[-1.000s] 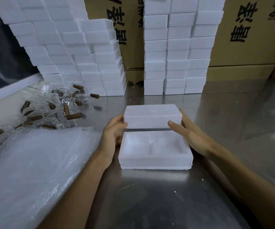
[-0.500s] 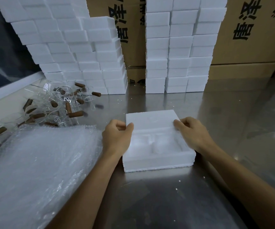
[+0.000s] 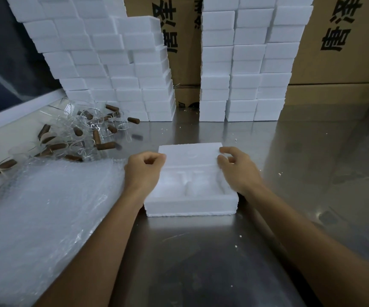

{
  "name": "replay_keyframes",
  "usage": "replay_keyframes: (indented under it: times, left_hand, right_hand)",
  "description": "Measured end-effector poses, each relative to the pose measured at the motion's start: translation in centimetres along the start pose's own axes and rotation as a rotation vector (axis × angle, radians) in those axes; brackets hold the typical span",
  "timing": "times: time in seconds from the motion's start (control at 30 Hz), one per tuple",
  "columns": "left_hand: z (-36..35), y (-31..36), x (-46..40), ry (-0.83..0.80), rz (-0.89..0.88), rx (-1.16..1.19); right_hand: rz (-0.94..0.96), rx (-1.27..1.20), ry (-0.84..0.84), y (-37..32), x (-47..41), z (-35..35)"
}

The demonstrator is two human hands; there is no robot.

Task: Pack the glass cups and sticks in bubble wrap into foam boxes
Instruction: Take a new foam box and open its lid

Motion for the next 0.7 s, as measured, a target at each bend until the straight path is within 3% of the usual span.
replay_keyframes:
  times: [0.17, 0.47, 0.7]
  left_hand:
    - [-0.2, -0.8, -0.2, -0.018, 0.054, 0.023]
    - [-1.2, -0.3, 0.2, -0.179, -0.015, -0.002]
    - [-1.1, -0.6, 0.2, -0.132, 0.018, 0.012]
  right_hand:
    - [0.02, 0.014, 0.005, 0.3, -0.2, -0.1]
    - [0.043, 0.012, -0.005, 0.2, -0.3, -0.1]
    - [0.226, 0.57, 0.09, -4.6, -0.1, -0.8]
Point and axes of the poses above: each hand's wrist, its own x-axis away from the middle knuckle, its own z-axis out of the back of the hand, y = z × x, the point moved 7 cm from there along -x, towards the middle knuckle, and after that the axes turned 3 degrees about y, right-handed, at the moved point
